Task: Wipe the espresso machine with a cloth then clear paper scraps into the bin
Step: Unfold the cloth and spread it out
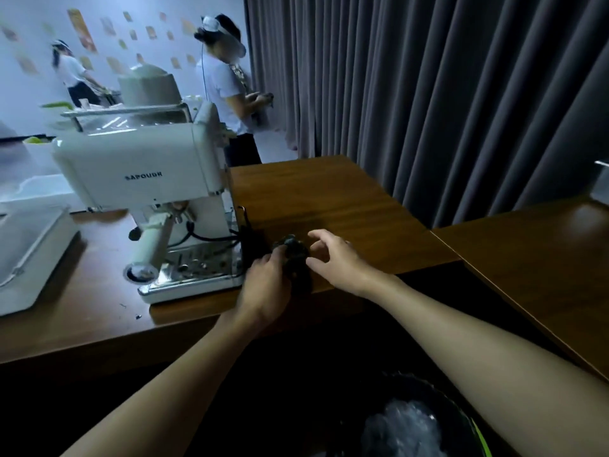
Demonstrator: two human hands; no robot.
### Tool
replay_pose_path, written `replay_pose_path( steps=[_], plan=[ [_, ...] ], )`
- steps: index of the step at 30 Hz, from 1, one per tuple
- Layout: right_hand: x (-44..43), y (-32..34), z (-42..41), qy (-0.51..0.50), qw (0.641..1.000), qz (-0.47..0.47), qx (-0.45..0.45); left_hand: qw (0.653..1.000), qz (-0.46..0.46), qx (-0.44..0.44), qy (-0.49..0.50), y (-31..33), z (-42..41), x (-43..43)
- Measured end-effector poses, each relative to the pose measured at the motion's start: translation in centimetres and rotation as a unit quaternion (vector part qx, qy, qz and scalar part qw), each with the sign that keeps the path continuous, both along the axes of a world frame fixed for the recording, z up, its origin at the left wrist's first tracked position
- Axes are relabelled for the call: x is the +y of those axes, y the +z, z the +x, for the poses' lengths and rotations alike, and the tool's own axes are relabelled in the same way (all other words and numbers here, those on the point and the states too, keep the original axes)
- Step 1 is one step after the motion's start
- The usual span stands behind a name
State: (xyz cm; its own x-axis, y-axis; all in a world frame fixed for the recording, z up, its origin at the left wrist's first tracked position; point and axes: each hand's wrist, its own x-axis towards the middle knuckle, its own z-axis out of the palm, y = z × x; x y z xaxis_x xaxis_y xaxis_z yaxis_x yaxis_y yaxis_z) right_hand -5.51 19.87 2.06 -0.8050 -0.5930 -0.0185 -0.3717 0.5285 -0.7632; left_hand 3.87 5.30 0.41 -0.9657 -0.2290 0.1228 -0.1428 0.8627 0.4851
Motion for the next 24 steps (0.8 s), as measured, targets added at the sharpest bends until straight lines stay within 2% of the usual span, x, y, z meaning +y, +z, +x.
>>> replay_pose_path(
  steps=[4,7,13,17,21,24],
  plan=[
    [-2.2,-0.6,-1.3,-0.017,1.0,0.001,0.002,0.994,0.08,0.068,-0.02,-0.4,-0.5,-0.8],
    [-2.8,-1.2,-2.1,-0.025,0.998,0.011,0.05,0.991,0.09,0.098,-0.017,-0.6,-1.0,-1.0],
    [-0.4,0.6,-4.0,-0.066,0.991,-0.03,0.115,0.986,0.101,0.128,0.03,0.1,-2.8,-1.0],
    [2.5,3.3,-5.9,-0.128,0.975,-0.091,0.158,0.965,0.136,0.214,0.063,2.5,-4.5,-0.3],
    [4.8,5.9,-6.7,-0.125,0.962,-0.163,0.179,0.948,0.149,0.276,0.05,5.2,-6.1,0.9],
    [6.1,6.9,-7.2,-0.117,0.959,-0.174,0.189,0.94,0.161,0.299,0.038,6.4,-6.9,1.4]
  ],
)
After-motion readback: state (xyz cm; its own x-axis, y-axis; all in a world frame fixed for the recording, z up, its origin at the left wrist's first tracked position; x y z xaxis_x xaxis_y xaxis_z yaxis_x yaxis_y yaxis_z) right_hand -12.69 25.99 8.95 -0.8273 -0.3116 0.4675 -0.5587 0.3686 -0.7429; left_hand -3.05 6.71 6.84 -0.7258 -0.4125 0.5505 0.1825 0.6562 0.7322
